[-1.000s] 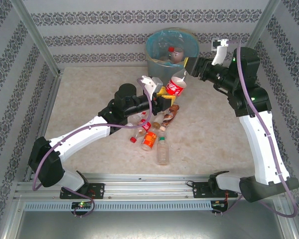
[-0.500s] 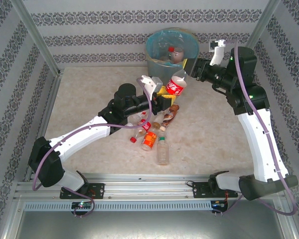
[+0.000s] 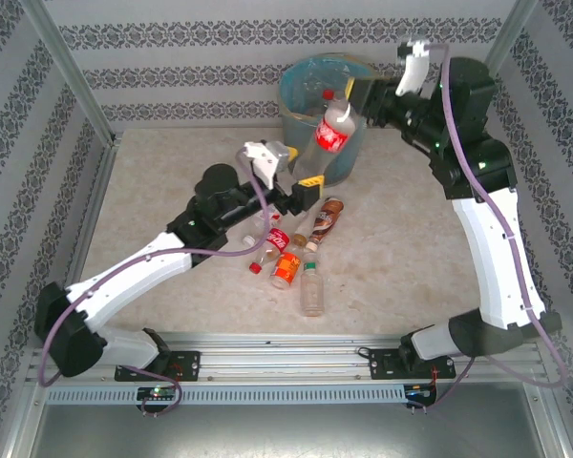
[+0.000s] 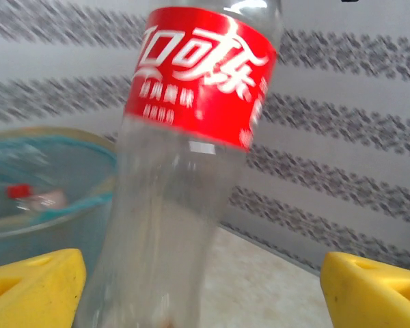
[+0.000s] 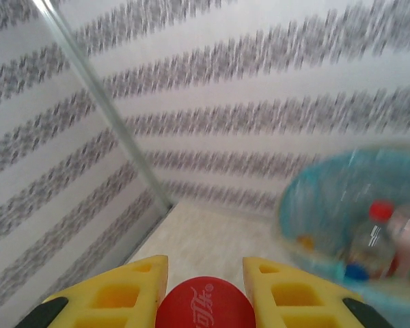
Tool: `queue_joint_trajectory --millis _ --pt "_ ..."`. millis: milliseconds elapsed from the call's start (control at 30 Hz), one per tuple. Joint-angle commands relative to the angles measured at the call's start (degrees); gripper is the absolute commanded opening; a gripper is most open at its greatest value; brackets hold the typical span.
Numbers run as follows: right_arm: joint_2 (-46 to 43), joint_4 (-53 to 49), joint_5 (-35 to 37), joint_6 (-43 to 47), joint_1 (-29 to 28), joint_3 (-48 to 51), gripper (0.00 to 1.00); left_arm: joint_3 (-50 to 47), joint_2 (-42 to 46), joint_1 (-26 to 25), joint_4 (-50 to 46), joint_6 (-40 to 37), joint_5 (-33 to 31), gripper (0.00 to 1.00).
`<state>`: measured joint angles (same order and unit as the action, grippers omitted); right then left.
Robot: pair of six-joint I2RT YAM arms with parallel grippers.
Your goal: Put the plastic bottles in the bin
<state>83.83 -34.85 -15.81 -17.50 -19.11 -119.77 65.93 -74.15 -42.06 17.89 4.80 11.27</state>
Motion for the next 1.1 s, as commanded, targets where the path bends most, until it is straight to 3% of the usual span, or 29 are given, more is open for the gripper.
queue_joint_trajectory --millis 0,167,400,667,1067 --pt "4.83 4.40 12.11 10.20 -3.04 -9.82 0.03 -1.44 5.51 0.92 -1.54 -6.55 -10.46 0.91" --pt "18.68 5.41 19.70 18.39 -4.64 -26.63 0.03 -1.51 9.16 1.52 -5.75 -8.59 -14.13 0.93" --pt "38.09 5.16 30.15 27.42 -3.30 -46.28 0.02 -1.73 9.82 1.81 -8.19 -7.23 -13.42 0.94" --pt "40.67 3.06 26.71 19.11 2.22 -37.83 0.02 -2.44 9.38 1.90 -8.74 -5.57 -13.19 0.94" --pt "45.23 -2.91 22.43 17.72 4.86 -29.23 0.06 -2.00 7.02 2.00 -8.92 -3.66 -12.32 0.94"
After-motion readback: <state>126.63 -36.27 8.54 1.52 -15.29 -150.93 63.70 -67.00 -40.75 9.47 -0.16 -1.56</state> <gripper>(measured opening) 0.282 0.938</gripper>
